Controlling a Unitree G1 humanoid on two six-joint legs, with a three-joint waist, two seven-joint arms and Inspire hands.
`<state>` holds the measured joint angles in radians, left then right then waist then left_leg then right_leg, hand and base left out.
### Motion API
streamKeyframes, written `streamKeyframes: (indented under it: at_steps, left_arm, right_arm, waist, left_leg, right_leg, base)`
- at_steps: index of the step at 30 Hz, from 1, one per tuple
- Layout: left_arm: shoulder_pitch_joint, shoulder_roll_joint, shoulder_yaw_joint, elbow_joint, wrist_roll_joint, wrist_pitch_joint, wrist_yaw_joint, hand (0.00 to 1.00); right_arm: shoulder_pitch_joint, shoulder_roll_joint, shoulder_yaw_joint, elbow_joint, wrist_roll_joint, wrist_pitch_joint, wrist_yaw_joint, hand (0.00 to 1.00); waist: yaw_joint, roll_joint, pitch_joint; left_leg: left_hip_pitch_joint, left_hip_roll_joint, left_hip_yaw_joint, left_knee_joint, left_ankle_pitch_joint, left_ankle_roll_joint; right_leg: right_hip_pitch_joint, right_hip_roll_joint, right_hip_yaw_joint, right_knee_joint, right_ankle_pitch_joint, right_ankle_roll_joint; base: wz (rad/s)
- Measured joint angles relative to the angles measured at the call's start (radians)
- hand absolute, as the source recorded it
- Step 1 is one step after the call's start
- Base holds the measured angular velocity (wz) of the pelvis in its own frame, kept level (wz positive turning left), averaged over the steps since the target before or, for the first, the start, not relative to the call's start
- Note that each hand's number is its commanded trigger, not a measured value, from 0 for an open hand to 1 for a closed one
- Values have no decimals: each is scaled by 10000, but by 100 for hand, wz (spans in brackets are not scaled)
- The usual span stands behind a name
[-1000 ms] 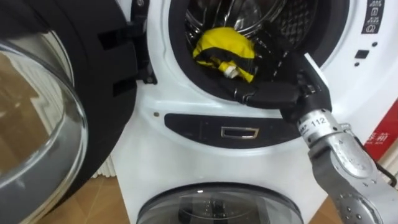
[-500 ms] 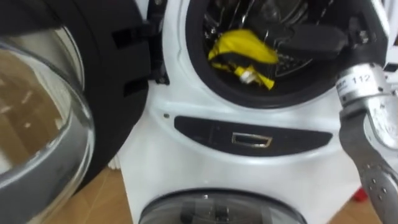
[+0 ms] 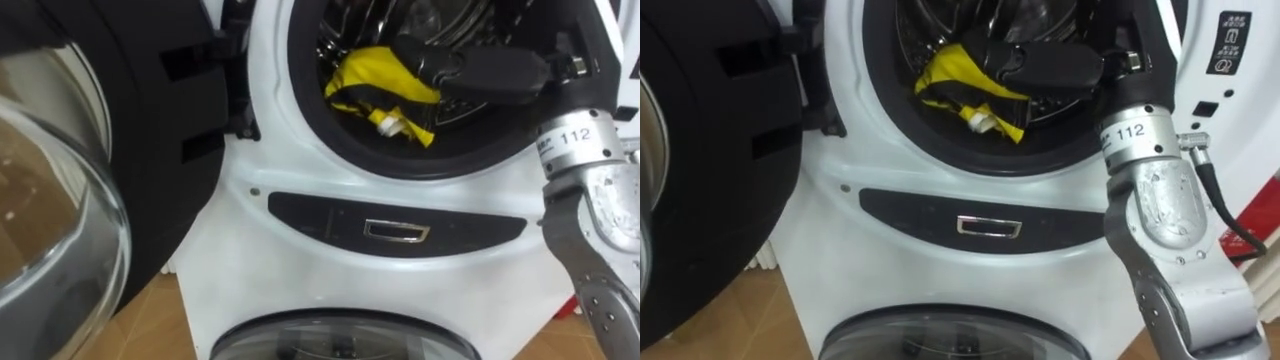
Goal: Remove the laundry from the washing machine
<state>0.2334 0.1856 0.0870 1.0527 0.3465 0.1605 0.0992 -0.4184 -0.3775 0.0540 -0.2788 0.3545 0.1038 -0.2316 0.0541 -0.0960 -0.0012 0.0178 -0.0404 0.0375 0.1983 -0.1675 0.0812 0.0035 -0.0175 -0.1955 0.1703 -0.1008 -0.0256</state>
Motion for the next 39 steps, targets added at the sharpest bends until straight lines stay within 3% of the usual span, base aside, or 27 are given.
streamKeyframes:
  at_steps: [10, 15, 19, 23, 27, 30, 39]
  left_arm:
    - [14, 0, -9, -91, -11, 108, -38, 0]
    - [41, 12, 128, -236, -25, 165, -39, 0]
    - [37, 51, 169, -231, -14, 224, -42, 0]
    - [-61, 296, 171, -235, -2, 239, -256, 0]
    - [14, 346, 154, -478, -29, 358, -407, 0]
    - [47, 450, 144, -527, -29, 404, -410, 0]
    - [-45, 467, 125, -592, -107, 379, -371, 0]
  right_arm:
    - [32, -17, -1, 9, -577, 5, 309, 0]
    - [53, -483, -145, 286, -842, 15, 1092, 0]
    - [47, -942, -179, 761, -1015, 53, 1856, 0]
    - [31, -1179, -68, 1796, -2066, 512, 3157, 0]
    - [6, -1186, 228, 2035, -2563, 721, 3852, 0]
    - [-144, -1538, 158, 2038, -2558, 717, 4112, 0]
    - [-171, -1547, 231, 1846, -2816, 676, 4670, 0]
  waist:
    - [-11, 41, -4]
    - [-75, -31, -37]
    - [-92, -247, -6]
    - [344, -661, -37]
    - [651, -634, -14]
    - [646, -612, -1]
    - [659, -573, 26]
  left_leg:
    - [-40, 2, -26, 9, -4, -7]
    - [-33, -8, -106, 7, 1, -14]
    - [101, 10, -118, -12, -12, -55]
    - [98, 85, -127, 21, -76, -144]
    - [98, 89, -239, -6, -139, -136]
    - [124, 101, -304, -126, -143, -149]
    - [379, 178, -319, -323, -235, -264]
  right_leg:
    - [9, 1, -31, -19, 5, -11]
    - [40, -4, -86, -9, -20, -19]
    - [154, 10, -106, -12, -61, -43]
    - [203, 99, -111, -41, -80, -111]
    - [313, 104, -262, -178, -102, -117]
    - [321, 120, -318, -201, -129, -139]
    - [495, 179, -435, -215, -274, -213]
  base:
    - [0]
    - [3]
    - [0]
    - [0]
    - [9]
    - [6]
    - [-1]
